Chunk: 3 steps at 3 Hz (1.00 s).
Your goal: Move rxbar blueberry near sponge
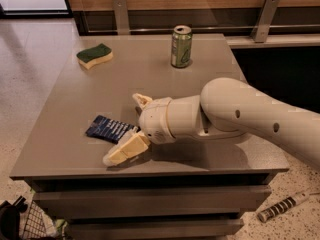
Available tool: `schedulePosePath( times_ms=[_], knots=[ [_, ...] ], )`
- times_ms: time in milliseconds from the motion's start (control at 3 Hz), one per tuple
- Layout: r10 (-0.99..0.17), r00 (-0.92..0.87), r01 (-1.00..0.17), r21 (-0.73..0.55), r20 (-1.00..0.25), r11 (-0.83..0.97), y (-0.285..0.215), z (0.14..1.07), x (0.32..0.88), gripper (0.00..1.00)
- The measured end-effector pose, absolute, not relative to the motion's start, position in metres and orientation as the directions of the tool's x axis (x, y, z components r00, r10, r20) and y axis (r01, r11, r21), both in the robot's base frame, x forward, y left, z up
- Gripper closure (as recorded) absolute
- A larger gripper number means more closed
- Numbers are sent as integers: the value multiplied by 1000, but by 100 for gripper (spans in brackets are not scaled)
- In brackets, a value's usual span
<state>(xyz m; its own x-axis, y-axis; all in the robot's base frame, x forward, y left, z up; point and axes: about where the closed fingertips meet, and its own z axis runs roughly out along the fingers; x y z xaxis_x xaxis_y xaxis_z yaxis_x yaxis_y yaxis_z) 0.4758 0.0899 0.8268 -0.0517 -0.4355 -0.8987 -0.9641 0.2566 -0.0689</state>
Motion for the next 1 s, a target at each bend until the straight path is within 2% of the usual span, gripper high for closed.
schedulePosePath(
  times_ms=[333,667,1000],
  knots=[
    [-426,-69,-969,-41,-902,244,97,811,470,0],
    [-421,-71,-969,-37,-904,243,102,801,467,19],
    [-420,-71,-969,-36,-905,242,103,802,467,42]
  ],
)
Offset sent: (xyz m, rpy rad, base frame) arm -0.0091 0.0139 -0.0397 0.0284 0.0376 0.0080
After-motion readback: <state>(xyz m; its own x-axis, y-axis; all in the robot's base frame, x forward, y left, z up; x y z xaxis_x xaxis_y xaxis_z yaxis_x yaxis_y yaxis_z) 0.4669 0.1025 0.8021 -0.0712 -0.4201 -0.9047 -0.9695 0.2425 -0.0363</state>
